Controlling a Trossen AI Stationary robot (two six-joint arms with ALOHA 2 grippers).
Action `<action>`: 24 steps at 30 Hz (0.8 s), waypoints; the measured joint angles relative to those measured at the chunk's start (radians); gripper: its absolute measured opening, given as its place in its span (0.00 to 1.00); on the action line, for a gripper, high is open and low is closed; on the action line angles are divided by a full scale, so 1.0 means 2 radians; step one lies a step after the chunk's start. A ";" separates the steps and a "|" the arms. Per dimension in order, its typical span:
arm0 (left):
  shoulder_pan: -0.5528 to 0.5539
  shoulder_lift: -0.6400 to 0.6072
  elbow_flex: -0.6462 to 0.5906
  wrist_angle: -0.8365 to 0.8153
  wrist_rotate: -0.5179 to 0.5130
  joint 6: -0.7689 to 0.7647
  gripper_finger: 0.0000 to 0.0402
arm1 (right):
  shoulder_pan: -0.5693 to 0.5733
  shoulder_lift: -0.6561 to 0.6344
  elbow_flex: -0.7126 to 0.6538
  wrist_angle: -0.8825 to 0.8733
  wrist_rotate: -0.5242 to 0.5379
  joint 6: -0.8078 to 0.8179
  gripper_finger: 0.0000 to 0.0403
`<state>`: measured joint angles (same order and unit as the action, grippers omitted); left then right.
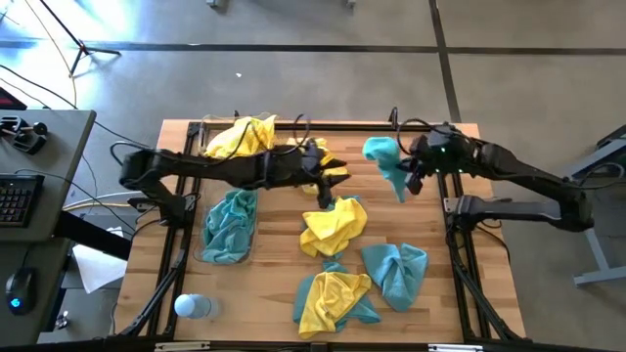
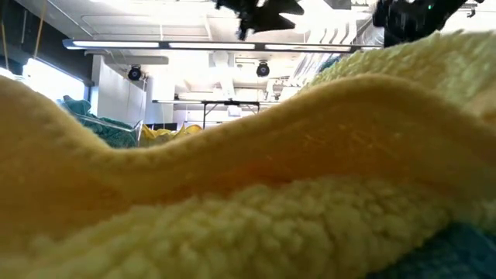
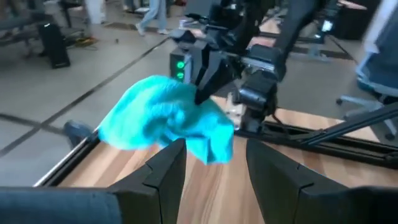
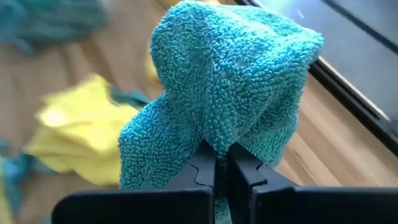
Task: Sort microfiber towel by color & place in baskets
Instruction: Put the blue microfiber cloth into the bottom transparent bin
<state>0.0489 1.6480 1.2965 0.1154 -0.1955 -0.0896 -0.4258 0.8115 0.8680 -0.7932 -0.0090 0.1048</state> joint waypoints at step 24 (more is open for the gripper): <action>0.021 0.191 0.281 -0.189 0.107 0.076 0.39 | 0.139 0.027 0.000 0.183 0.012 -0.035 0.00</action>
<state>0.0917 2.0300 1.8580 -0.2623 0.0181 0.0615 -0.1486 0.8646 0.8682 -0.4282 0.0160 0.0356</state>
